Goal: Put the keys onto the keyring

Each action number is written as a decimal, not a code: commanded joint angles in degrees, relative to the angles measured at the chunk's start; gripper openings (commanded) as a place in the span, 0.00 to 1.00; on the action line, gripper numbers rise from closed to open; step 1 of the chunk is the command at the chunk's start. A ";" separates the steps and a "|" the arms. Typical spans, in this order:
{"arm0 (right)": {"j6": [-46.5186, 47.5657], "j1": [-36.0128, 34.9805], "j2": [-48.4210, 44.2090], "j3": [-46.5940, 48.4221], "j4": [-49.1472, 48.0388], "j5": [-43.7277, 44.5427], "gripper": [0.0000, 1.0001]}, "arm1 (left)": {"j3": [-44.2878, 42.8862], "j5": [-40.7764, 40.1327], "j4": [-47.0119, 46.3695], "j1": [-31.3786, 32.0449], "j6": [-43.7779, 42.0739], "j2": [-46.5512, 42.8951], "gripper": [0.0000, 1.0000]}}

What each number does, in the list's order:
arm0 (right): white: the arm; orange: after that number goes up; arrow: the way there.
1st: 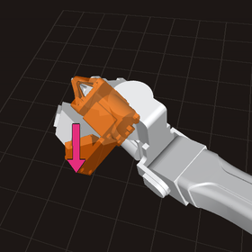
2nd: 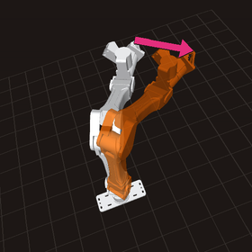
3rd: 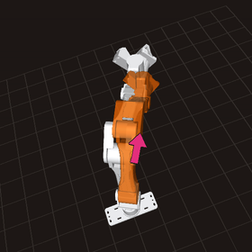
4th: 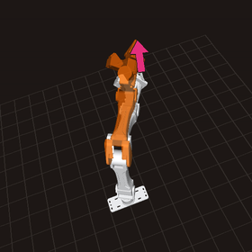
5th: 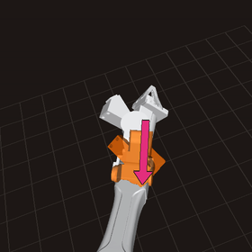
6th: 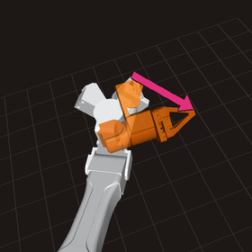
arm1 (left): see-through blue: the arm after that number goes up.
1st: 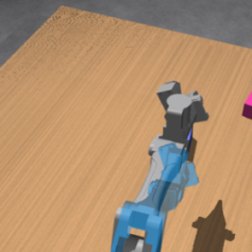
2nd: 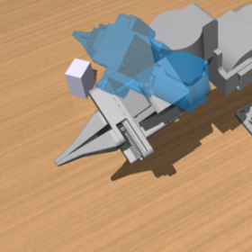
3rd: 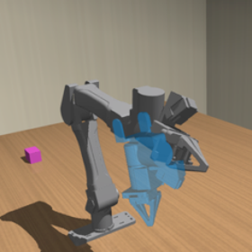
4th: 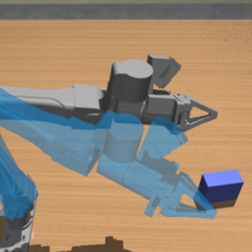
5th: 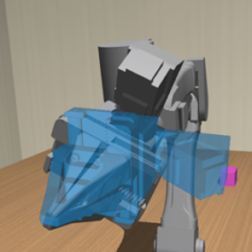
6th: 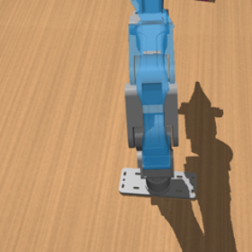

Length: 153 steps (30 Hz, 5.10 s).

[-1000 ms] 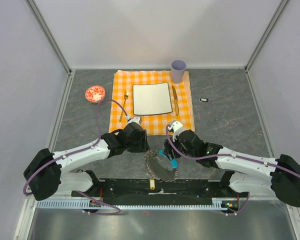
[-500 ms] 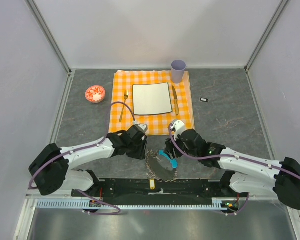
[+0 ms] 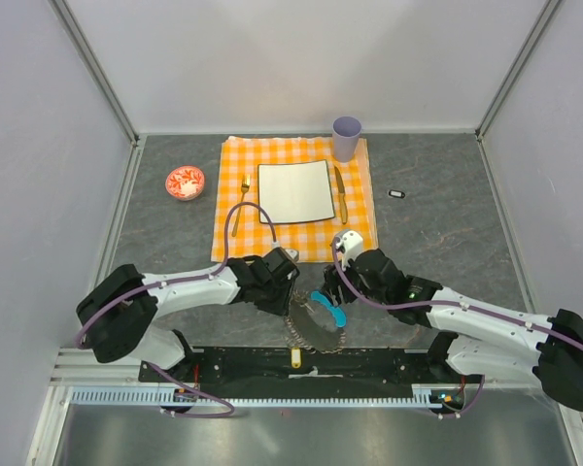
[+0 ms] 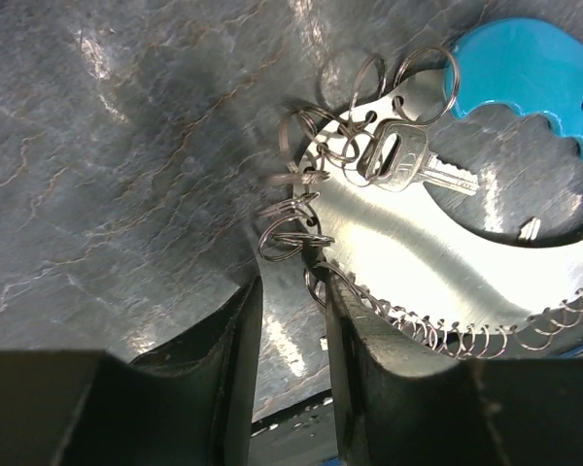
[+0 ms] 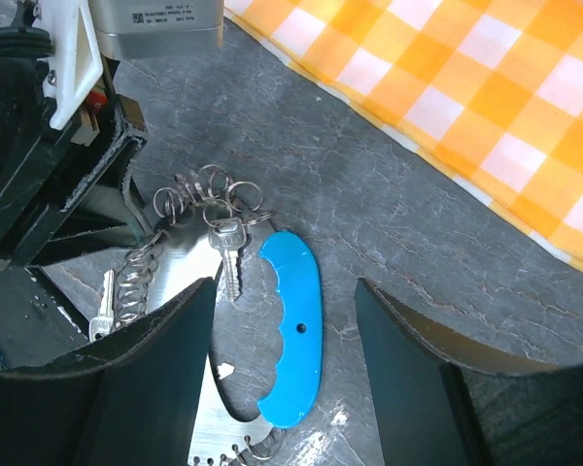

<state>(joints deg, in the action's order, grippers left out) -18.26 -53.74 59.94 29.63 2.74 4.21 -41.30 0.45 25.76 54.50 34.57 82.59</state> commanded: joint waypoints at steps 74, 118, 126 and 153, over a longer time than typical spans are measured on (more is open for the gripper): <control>-4.15 6.10 21.27 8.17 13.52 1.68 0.22 | 5.00 0.77 -32.70 -4.58 -25.24 0.99 0.41; -4.77 6.19 19.95 6.76 11.85 1.33 0.22 | 11.94 0.35 -29.72 -2.82 -9.51 -7.34 0.30; -4.50 6.10 19.33 6.58 11.76 1.42 0.23 | 10.80 -3.35 -28.31 -2.82 -15.13 -10.69 0.46; -4.24 6.10 20.13 6.32 10.79 0.54 0.23 | 2.01 -6.43 -22.15 1.57 -20.68 0.03 0.35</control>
<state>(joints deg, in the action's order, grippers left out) -22.46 -47.72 80.20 36.88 14.24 5.37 -37.17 -5.37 3.20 55.29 15.97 82.17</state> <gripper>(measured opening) 0.308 0.352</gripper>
